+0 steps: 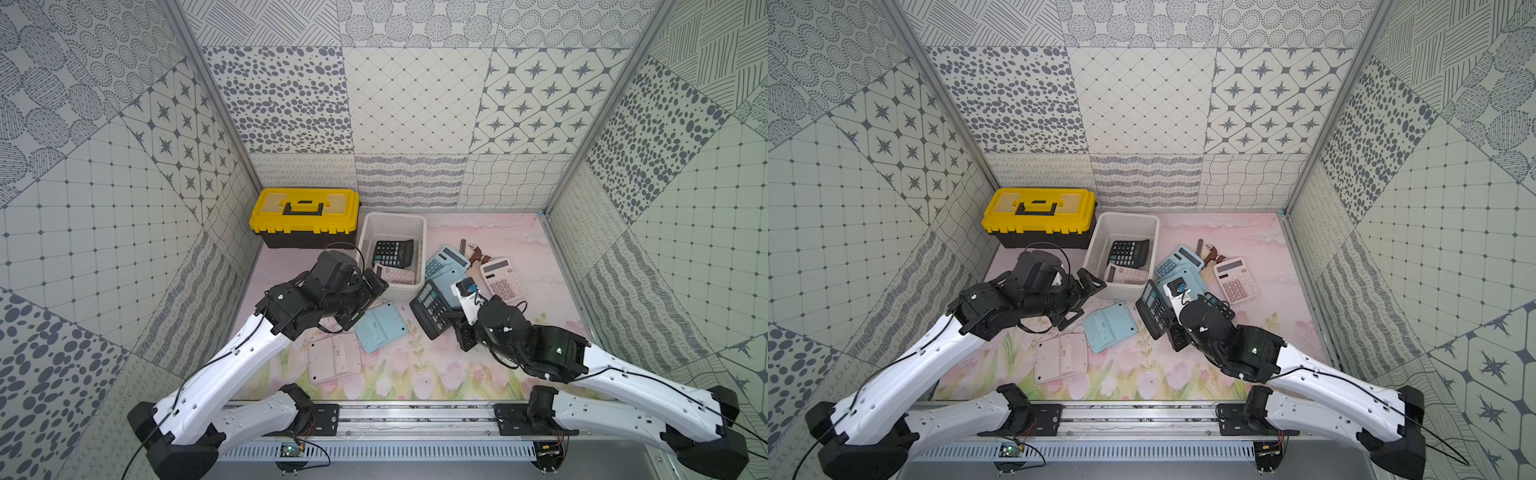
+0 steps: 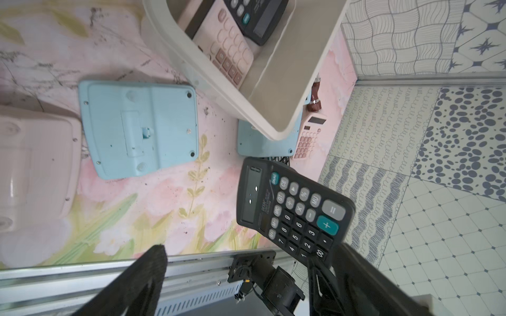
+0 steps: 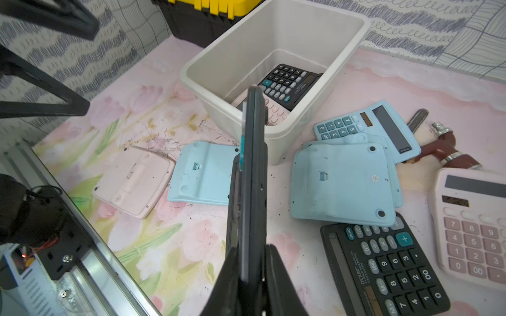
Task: Put the calculator in the storage box
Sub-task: Adjust the storage box at the center of the board.
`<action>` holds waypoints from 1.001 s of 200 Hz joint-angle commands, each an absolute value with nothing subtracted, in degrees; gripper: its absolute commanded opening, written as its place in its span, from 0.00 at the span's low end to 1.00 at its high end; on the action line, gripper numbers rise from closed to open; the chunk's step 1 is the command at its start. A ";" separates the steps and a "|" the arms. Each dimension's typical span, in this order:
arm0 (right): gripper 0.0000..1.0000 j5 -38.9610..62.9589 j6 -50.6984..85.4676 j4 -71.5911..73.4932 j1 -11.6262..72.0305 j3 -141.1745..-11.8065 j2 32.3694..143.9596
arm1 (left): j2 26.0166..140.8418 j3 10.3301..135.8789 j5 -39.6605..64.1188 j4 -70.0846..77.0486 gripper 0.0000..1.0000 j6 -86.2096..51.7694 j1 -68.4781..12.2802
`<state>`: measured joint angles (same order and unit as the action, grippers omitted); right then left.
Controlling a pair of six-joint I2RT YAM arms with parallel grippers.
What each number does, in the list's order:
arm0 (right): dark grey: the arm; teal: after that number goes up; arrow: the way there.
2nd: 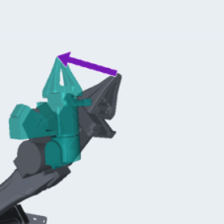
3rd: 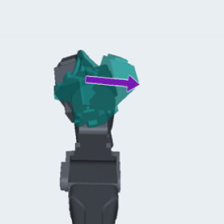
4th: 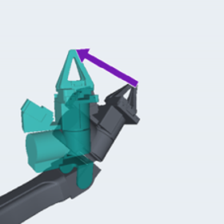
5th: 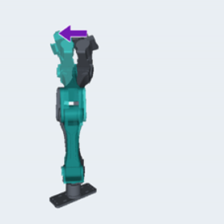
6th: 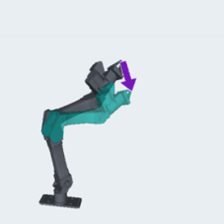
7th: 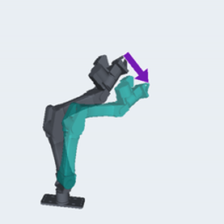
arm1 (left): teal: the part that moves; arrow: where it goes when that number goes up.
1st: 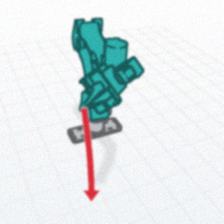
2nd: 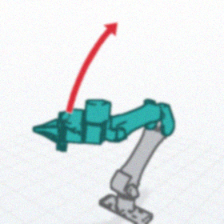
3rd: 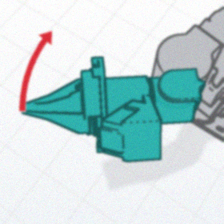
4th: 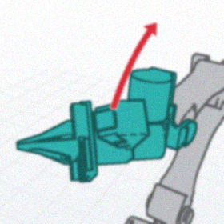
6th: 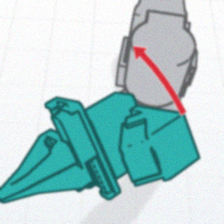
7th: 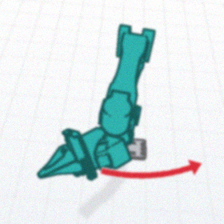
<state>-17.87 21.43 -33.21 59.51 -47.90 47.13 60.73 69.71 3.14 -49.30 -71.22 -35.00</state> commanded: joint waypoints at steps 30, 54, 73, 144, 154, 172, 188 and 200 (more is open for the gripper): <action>0.00 -4.30 29.44 -26.26 48.61 -45.32 38.94 | 65.14 70.64 8.85 -44.99 1.00 -45.97 -21.64; 0.00 -1.33 31.73 -25.16 44.99 -45.02 37.96 | 69.69 70.99 16.02 -42.23 1.00 -43.64 -15.46; 0.00 0.25 32.91 -24.36 43.02 -45.20 37.90 | 72.93 71.10 19.15 -39.96 1.00 -42.04 -12.39; 0.00 8.42 38.27 -18.88 34.75 -43.81 39.72 | 86.16 76.09 25.25 -35.26 1.00 -38.20 -9.73; 0.00 9.10 38.95 -18.15 33.95 -43.31 39.32 | 87.44 76.41 26.21 -34.48 1.00 -38.14 -9.67; 0.00 10.06 39.62 -17.60 32.75 -42.87 38.78 | 89.35 76.94 28.74 -33.69 1.00 -38.33 -9.87; 0.00 10.88 39.78 -17.66 31.81 -42.59 38.35 | 90.05 76.83 30.25 -33.39 1.00 -38.41 -10.45; 0.00 11.47 39.82 -17.67 31.23 -42.33 38.02 | 90.03 76.47 30.73 -33.19 1.00 -38.41 -11.30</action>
<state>8.95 38.61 -23.44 32.34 -42.78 39.72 88.55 75.94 23.35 -36.67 -41.63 -10.13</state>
